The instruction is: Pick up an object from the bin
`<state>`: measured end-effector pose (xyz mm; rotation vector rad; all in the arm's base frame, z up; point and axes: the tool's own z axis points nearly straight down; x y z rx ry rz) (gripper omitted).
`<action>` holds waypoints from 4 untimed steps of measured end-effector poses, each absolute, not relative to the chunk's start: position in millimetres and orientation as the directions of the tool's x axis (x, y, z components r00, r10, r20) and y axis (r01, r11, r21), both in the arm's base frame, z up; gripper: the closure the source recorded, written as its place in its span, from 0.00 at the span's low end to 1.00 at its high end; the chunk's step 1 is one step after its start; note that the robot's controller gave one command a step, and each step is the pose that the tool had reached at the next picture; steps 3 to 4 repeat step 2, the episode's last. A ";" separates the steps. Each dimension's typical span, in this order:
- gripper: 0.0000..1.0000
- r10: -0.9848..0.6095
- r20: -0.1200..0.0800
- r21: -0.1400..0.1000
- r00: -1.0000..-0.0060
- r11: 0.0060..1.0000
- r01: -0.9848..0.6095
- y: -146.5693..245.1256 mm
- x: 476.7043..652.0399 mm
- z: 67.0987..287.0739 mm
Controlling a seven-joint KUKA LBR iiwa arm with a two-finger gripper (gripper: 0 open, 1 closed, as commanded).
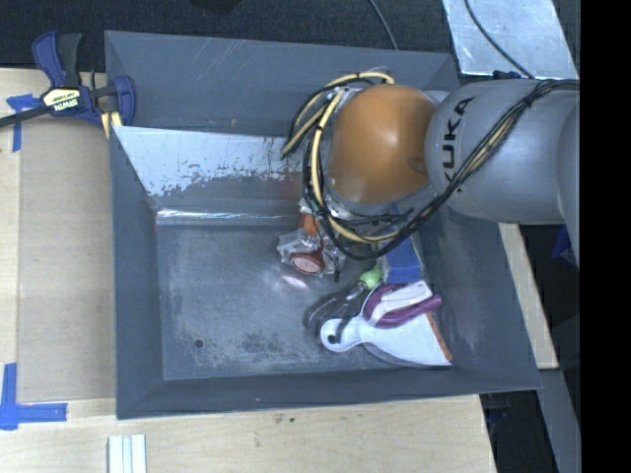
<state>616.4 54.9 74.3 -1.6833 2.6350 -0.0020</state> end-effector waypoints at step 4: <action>1.00 -0.905 -0.011 -0.005 -0.425 0.425 -0.905 54.9 615.1 135.8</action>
Offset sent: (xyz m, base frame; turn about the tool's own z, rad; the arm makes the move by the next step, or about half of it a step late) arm -0.0026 0.0000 0.0690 0.0016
